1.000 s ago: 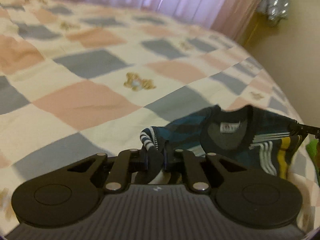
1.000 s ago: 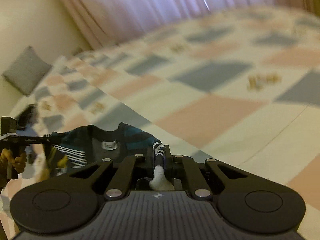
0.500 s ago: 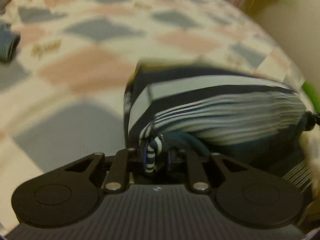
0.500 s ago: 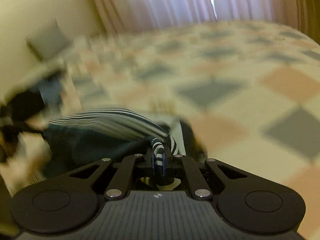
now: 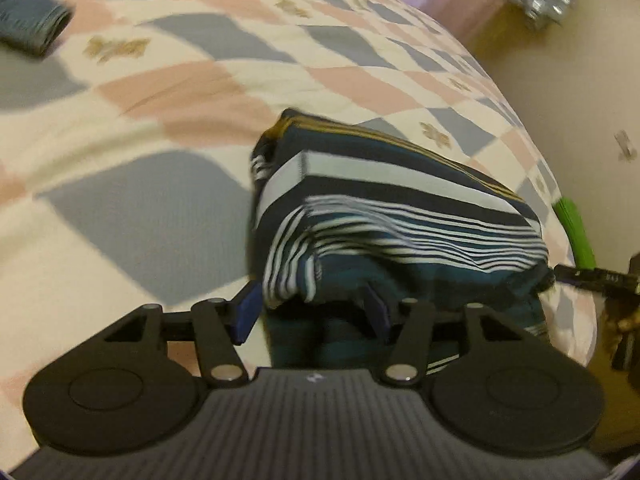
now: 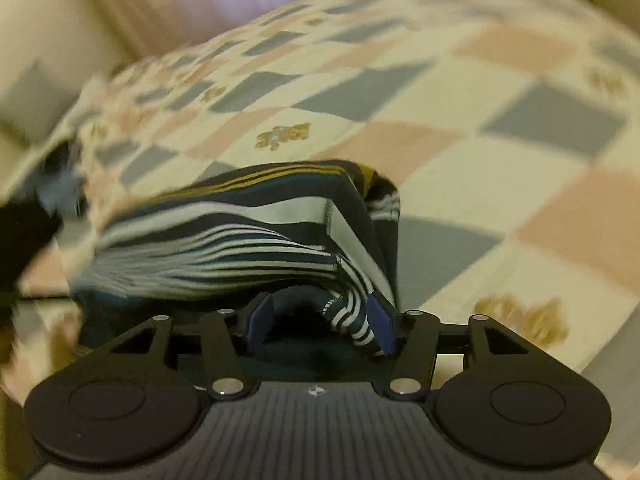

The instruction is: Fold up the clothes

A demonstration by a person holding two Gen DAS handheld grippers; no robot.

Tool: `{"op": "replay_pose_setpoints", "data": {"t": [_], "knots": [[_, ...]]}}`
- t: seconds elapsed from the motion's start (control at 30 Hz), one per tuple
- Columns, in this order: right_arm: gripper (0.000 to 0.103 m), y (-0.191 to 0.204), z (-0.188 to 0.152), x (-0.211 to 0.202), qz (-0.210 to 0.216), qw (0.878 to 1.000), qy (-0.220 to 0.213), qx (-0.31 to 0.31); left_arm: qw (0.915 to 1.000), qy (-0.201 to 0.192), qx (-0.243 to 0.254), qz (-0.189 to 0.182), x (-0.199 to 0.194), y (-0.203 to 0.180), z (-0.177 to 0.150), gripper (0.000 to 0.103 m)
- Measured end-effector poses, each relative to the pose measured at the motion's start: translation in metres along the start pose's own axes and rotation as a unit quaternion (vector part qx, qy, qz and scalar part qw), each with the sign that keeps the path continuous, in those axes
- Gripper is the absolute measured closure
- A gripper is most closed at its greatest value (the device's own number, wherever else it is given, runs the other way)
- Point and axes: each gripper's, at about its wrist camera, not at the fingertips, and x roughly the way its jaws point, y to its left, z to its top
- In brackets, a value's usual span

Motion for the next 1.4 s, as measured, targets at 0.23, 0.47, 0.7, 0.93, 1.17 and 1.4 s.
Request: {"op": "replay_pose_setpoints", "data": {"t": [0.23, 0.47, 0.7, 0.93, 1.17, 1.4], "knots": [[0.103, -0.048, 0.001, 0.021, 0.049, 0.976, -0.031, 0.209, 0.9749, -0.015, -0.202, -0.093, 0.022, 0.020, -0.010, 0.092], [0.102, -0.054, 0.023, -0.020, 0.040, 0.980, -0.070, 0.182, 0.9718, -0.013, -0.218, -0.088, 0.011, 0.018, -0.023, 0.070], [0.058, -0.061, -0.023, -0.003, 0.057, 0.970, -0.012, 0.236, 0.9605, -0.062, -0.262, -0.069, -0.007, 0.027, -0.026, 0.036], [0.058, -0.077, -0.041, 0.029, 0.134, 0.910, -0.041, 0.390, 0.9451, -0.049, -0.312, -0.084, 0.020, 0.037, -0.020, 0.051], [0.055, -0.075, -0.037, 0.021, 0.130, 0.911, -0.043, 0.388, 0.9554, -0.013, -0.287, -0.068, 0.041, 0.027, -0.019, 0.093], [0.095, -0.071, -0.019, 0.004, 0.149, 0.932, -0.083, 0.321, 0.9419, -0.031, -0.292, -0.163, 0.034, 0.012, -0.023, 0.097]]}}
